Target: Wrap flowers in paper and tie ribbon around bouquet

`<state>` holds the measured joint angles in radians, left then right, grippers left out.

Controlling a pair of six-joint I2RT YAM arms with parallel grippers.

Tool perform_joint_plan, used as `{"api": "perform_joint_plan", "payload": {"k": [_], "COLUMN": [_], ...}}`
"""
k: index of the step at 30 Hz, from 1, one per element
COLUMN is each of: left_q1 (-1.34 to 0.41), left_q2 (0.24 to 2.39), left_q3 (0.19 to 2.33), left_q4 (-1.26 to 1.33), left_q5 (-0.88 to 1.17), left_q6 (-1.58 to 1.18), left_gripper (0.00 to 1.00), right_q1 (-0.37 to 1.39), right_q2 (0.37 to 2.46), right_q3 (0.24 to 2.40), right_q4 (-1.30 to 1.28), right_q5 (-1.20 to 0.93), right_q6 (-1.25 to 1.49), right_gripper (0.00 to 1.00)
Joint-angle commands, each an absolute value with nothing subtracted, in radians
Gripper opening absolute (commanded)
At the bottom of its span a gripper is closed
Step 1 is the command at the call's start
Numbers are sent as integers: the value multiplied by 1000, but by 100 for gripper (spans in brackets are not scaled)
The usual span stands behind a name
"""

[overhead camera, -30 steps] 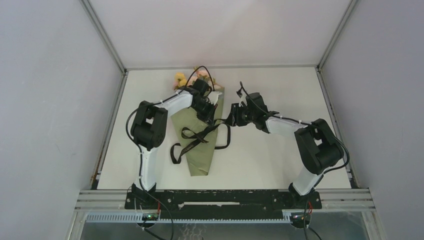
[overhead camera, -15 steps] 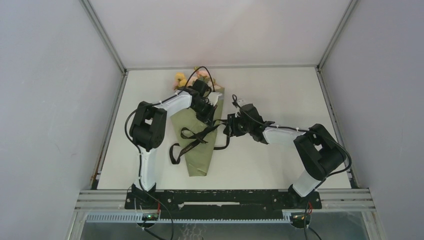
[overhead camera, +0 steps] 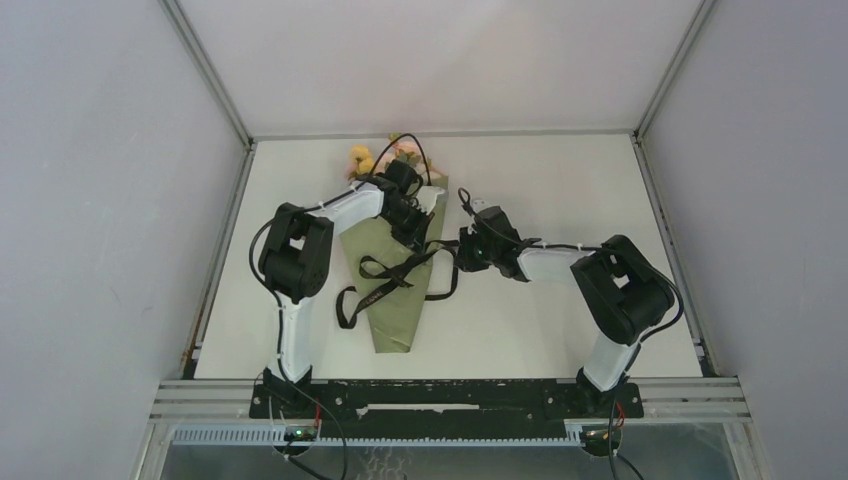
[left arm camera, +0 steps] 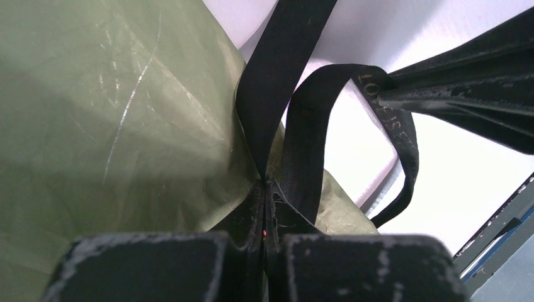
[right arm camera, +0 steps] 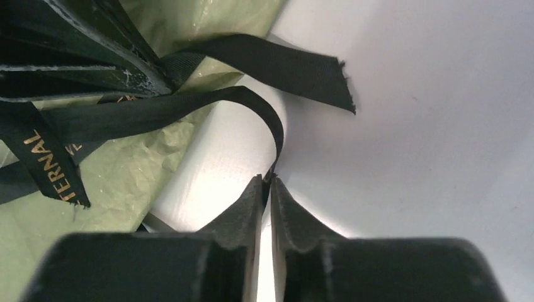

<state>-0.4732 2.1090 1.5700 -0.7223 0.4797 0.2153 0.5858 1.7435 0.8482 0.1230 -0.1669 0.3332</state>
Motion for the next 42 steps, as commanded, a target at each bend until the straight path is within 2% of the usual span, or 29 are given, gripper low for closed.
{"api": "perform_joint_plan", "payload": {"k": [1, 4, 12, 21, 25, 30, 33, 37, 42], "left_q1": [-471, -471, -482, -496, -495, -495, -495, -495, -495], "left_q2": [2043, 2044, 2061, 2059, 2063, 2065, 2069, 2078, 2082], "left_q3": [1577, 1585, 1614, 1610, 1606, 1603, 1605, 1608, 1603], "left_q4": [-772, -818, -965, -992, -988, -982, -975, -967, -958], "left_q5": [444, 415, 455, 510, 499, 499, 495, 494, 493], "left_q6": [288, 353, 523, 571, 567, 563, 562, 554, 555], "left_gripper": [0, 0, 0, 0, 0, 0, 0, 0, 0], "right_q1": [583, 585, 575, 577, 575, 586, 584, 590, 590], "right_q2": [1737, 1693, 1644, 1782, 1824, 1840, 1806, 1734, 1606], "right_q3": [906, 907, 908, 1014, 1037, 1069, 1069, 1046, 916], "right_q4": [143, 125, 135, 121, 130, 64, 24, -29, 91], "right_q5": [-167, -159, -148, -99, -91, -86, -101, -119, -215], "right_q6": [314, 287, 265, 273, 276, 270, 265, 255, 277], "right_gripper": [8, 0, 0, 0, 9, 33, 41, 41, 33]}}
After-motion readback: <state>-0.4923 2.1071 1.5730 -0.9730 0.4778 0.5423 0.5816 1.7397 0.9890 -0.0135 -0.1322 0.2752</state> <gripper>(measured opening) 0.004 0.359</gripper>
